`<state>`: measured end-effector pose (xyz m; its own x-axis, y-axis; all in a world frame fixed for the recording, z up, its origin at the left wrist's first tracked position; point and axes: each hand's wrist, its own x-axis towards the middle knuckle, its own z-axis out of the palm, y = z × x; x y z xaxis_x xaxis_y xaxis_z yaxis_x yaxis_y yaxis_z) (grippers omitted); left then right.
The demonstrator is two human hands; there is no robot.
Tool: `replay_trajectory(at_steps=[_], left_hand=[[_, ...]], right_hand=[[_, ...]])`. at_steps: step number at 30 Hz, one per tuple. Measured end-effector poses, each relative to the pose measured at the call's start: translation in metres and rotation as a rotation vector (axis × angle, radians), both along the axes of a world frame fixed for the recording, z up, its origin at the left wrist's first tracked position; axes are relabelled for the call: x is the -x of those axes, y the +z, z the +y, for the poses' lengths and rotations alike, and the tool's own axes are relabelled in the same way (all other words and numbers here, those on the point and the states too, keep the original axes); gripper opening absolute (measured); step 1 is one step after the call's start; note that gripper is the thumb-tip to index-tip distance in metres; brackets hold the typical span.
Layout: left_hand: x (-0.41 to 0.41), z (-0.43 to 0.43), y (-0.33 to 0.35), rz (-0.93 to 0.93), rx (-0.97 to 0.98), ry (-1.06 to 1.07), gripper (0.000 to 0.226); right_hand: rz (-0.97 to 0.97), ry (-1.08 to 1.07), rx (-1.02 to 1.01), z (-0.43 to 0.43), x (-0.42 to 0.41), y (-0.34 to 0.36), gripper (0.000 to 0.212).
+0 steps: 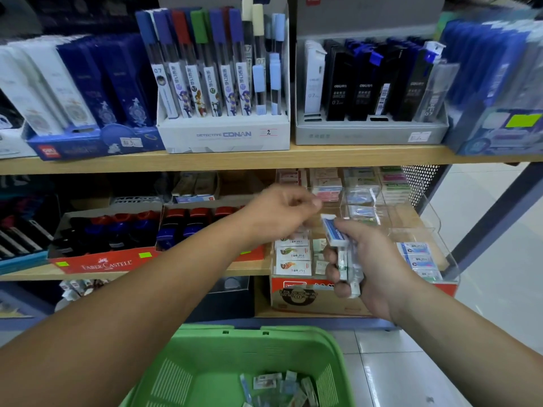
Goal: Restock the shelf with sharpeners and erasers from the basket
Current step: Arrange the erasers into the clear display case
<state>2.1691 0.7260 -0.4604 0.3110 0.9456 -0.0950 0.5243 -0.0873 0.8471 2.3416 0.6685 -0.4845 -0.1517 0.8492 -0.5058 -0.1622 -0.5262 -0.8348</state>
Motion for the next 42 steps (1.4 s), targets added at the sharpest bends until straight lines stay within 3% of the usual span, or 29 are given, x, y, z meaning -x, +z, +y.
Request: replay_trajectory(at_steps=[2, 6, 12, 18, 25, 28, 30, 37, 42], left_hand=[[-0.001, -0.016, 0.001, -0.173, 0.197, -0.083, 0.023], [0.006, -0.019, -0.004, -0.301, 0.249, -0.047, 0.018], [0.009, -0.023, -0.006, -0.490, 0.312, 0.070, 0.026], [-0.011, -0.031, -0.005, -0.155, 0.144, 0.037, 0.011], [-0.082, -0.023, -0.004, -0.082, -0.042, 0.032, 0.012], [-0.097, -0.017, -0.004, 0.063, -0.098, -0.018, 0.013], [-0.095, -0.014, -0.010, 0.157, -0.110, -0.054, 0.012], [-0.099, -0.009, -0.038, 0.390, -0.251, -0.047, 0.009], [-0.108, -0.007, -0.036, 0.689, -0.307, -0.211, 0.022]], right_hand=[[-0.012, 0.048, -0.034, -0.002, 0.001, 0.001, 0.027], [-0.056, 0.082, -0.103, -0.005, -0.003, 0.002, 0.032], [-0.173, 0.063, -0.185, -0.009, -0.008, 0.001, 0.012], [-0.228, -0.139, -0.227, -0.013, -0.035, 0.004, 0.022], [-0.180, -0.409, -0.191, -0.029, -0.114, 0.019, 0.013], [-0.091, -0.371, -0.093, -0.035, -0.129, 0.013, 0.009], [-0.096, -0.312, -0.066, -0.036, -0.133, 0.007, 0.019], [-0.029, -0.243, -0.108, -0.033, -0.127, -0.006, 0.037], [0.062, -0.201, -0.119, -0.031, -0.131, -0.006, 0.036]])
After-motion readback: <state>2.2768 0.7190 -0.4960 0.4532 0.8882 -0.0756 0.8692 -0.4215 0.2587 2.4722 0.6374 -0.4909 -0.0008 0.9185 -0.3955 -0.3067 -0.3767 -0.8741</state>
